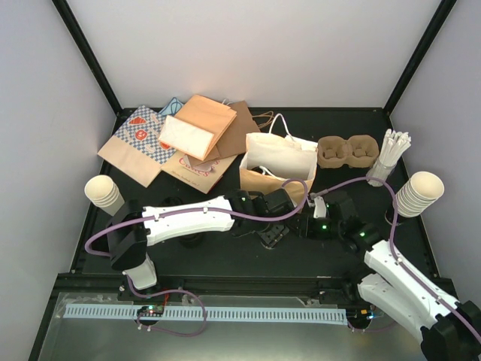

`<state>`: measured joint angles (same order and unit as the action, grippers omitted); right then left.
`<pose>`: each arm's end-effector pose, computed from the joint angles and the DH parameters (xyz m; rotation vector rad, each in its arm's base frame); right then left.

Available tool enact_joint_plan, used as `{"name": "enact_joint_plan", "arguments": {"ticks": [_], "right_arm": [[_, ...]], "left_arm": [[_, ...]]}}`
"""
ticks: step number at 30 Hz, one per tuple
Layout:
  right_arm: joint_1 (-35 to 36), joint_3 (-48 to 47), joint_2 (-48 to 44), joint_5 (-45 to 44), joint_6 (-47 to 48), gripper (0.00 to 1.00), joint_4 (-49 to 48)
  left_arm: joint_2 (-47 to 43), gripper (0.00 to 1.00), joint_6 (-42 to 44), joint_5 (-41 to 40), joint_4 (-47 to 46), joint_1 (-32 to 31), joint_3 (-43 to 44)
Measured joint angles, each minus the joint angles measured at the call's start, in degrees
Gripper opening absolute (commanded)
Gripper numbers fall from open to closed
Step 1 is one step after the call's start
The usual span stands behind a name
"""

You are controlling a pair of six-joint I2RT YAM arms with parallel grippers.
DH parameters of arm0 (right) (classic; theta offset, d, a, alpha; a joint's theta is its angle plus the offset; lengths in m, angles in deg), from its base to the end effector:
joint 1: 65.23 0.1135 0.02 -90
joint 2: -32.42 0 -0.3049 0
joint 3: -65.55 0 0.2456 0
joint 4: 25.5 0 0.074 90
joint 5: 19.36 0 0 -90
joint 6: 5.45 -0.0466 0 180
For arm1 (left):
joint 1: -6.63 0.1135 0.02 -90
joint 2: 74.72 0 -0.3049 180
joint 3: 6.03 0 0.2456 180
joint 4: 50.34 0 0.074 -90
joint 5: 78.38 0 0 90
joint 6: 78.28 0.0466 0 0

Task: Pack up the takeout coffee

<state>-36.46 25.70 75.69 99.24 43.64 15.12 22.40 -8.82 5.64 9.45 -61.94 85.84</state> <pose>0.0995 0.0801 0.2280 -0.0044 2.5348 1.1377 0.1335 -0.3270 0.2845 1.0866 2.5167 -0.3236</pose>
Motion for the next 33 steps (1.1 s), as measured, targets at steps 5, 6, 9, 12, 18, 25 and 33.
{"name": "enact_joint_plan", "arguments": {"ticks": [5, 6, 9, 12, 18, 25, 33], "right_arm": [[-0.2, 1.79, 1.97, -0.44, 0.09, 0.37, -1.95], [-0.2, 1.95, 1.97, -0.46, 0.11, 0.36, -2.16], [-0.2, 2.1, 1.79, -0.55, 0.17, 0.36, -2.4], [-0.17, 2.1, 1.01, -0.98, 0.33, 0.36, -2.01], [-0.15, 1.66, 0.52, -1.09, 0.26, 0.36, -1.03], [-0.55, -0.31, 0.15, -1.49, 0.07, 0.36, -0.33], [-1.6, -0.59, -3.17, -2.58, -0.76, 0.36, -0.09]], "left_arm": [[-0.02, 0.7, 0.2, 0.02, -0.28, 0.04, -0.24], [-0.02, 0.7, 0.22, 0.04, -0.28, 0.07, -0.24], [-0.02, 0.7, 0.26, 0.07, -0.39, 0.07, -0.31], [-0.07, 0.7, 0.33, 0.09, -0.61, 0.07, -0.44], [-0.31, 0.7, 0.9, 0.28, -1.38, 0.07, -0.87], [-0.55, 0.7, 2.23, 0.92, -1.6, 0.09, -1.14], [-0.79, 0.7, 4.74, 2.21, -1.68, 0.11, -1.38]]}}
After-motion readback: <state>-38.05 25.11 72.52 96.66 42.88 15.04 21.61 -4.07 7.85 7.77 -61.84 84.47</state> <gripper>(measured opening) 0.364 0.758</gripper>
